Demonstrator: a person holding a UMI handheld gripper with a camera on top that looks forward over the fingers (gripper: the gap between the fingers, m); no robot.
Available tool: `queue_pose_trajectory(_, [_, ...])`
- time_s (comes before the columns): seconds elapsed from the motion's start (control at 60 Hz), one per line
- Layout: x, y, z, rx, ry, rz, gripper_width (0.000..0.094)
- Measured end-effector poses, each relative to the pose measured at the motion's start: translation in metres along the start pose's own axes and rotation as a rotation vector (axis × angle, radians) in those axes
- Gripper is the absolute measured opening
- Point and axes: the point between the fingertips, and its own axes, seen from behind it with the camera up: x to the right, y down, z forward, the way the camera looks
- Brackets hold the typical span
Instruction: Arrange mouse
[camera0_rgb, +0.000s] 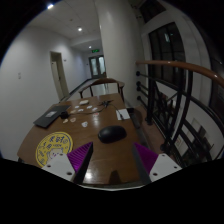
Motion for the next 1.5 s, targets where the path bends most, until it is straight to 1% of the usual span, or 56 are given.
queue_pose_trajectory(0.15, [-0.012, 0.007, 0.012, -0.027, -0.033, -0.043, 0.0791])
queue_pose_trajectory(0.267, [-0.027, 0.015, 0.019, -0.051, -0.101, -0.099, 0.0791])
queue_pose_trajectory(0.35, [-0.035, 0.014, 0.031, -0.041, -0.148, -0.142, 0.0793])
queue_pose_trajectory(0.417, [-0.04, 0.013, 0.051, -0.019, -0.165, -0.177, 0.0794])
queue_pose_trajectory(0.467, [-0.038, 0.017, 0.059, -0.042, -0.175, -0.186, 0.079])
queue_pose_trajectory(0.55, [-0.038, 0.028, 0.08, -0.092, -0.173, -0.174, 0.0789])
queue_pose_trajectory(0.633, [-0.027, 0.037, 0.102, -0.132, -0.145, -0.14, 0.0792])
queue_pose_trajectory(0.65, [-0.025, 0.037, 0.105, -0.134, -0.14, -0.139, 0.0795])
queue_pose_trajectory(0.667, [-0.024, 0.032, 0.109, -0.116, -0.137, -0.142, 0.0781])
queue_pose_trajectory(0.683, [-0.024, 0.03, 0.112, -0.111, -0.135, -0.145, 0.0785])
queue_pose_trajectory(0.733, [-0.023, 0.026, 0.122, -0.112, -0.124, -0.15, 0.079])
queue_pose_trajectory(0.933, [-0.035, 0.003, 0.172, -0.152, -0.091, -0.173, 0.0789])
queue_pose_trajectory(1.0, [-0.036, -0.003, 0.187, -0.157, -0.048, -0.16, 0.0789])
queue_pose_trajectory(1.033, [-0.034, -0.005, 0.192, -0.159, -0.02, -0.162, 0.0745])
queue_pose_trajectory(1.1, [-0.037, -0.007, 0.197, -0.153, -0.012, -0.141, 0.0544])
queue_pose_trajectory(1.133, [-0.036, -0.007, 0.197, -0.151, -0.01, -0.114, 0.0513])
queue_pose_trajectory(1.167, [-0.035, -0.008, 0.197, -0.146, -0.006, -0.092, 0.0433])
queue_pose_trajectory(1.217, [-0.034, -0.009, 0.197, -0.128, -0.005, -0.079, 0.037])
queue_pose_trajectory(1.267, [-0.03, -0.009, 0.192, -0.122, 0.011, -0.078, 0.0346])
queue_pose_trajectory(1.333, [-0.031, -0.013, 0.176, -0.122, 0.018, -0.027, 0.0347])
queue_pose_trajectory(1.417, [-0.06, -0.051, 0.137, -0.019, -0.032, -0.035, 0.0343])
queue_pose_trajectory(1.5, [-0.107, -0.089, 0.083, 0.077, -0.072, -0.071, 0.0344])
